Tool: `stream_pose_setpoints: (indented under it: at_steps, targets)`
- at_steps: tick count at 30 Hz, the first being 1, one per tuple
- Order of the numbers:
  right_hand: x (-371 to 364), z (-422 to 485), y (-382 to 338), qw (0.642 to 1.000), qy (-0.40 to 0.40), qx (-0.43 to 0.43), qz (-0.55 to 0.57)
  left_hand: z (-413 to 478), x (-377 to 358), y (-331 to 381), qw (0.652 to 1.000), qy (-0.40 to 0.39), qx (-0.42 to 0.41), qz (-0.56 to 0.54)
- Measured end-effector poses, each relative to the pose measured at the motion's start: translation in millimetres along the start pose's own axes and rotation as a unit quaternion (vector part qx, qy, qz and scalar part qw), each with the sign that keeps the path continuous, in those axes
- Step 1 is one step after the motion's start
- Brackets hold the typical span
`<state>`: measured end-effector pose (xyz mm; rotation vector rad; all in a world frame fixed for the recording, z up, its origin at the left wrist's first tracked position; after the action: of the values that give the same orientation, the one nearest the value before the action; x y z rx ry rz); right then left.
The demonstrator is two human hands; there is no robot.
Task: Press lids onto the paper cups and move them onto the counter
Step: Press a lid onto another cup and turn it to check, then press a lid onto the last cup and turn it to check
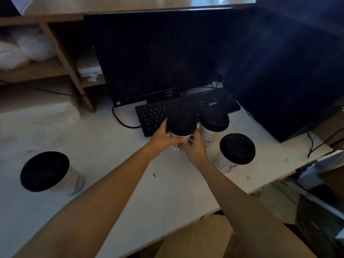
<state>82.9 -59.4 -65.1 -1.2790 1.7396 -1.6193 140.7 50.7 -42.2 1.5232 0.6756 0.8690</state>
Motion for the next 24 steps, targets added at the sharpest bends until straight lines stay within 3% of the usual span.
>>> stream_pose_setpoints:
  at_steps: [8,13,19,24]
  targets:
    - [-3.9,-0.6,-6.3,0.997,0.003,-0.046,-0.058,-8.1,7.0,1.1,0.995,-0.019,0.064,0.08]
    - [-0.8,-5.6,2.6,0.979,0.025,-0.144,-0.141,-28.3,25.3,9.3,0.986,-0.036,0.123,0.11]
    - [-16.5,-53.4,2.9,0.936,-0.081,-0.255,-0.228,-63.6,47.6,17.3,0.969,-0.056,0.184,0.158]
    - [-49.3,-85.3,-21.0,0.919,-0.153,-0.198,-0.304,-98.9,67.1,14.1,0.937,-0.098,0.235,0.238]
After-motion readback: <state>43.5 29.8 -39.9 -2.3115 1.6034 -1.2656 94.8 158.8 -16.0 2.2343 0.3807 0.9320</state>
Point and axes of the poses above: each hand's wrist, its own z-axis towards the middle knuckle, its own x-axis out of the back of the hand, y = z × x, the point moved 9 cm from there along z, towards the middle knuckle, and after that the axes turned 12 degrees about -x, right-handed, at the moved point
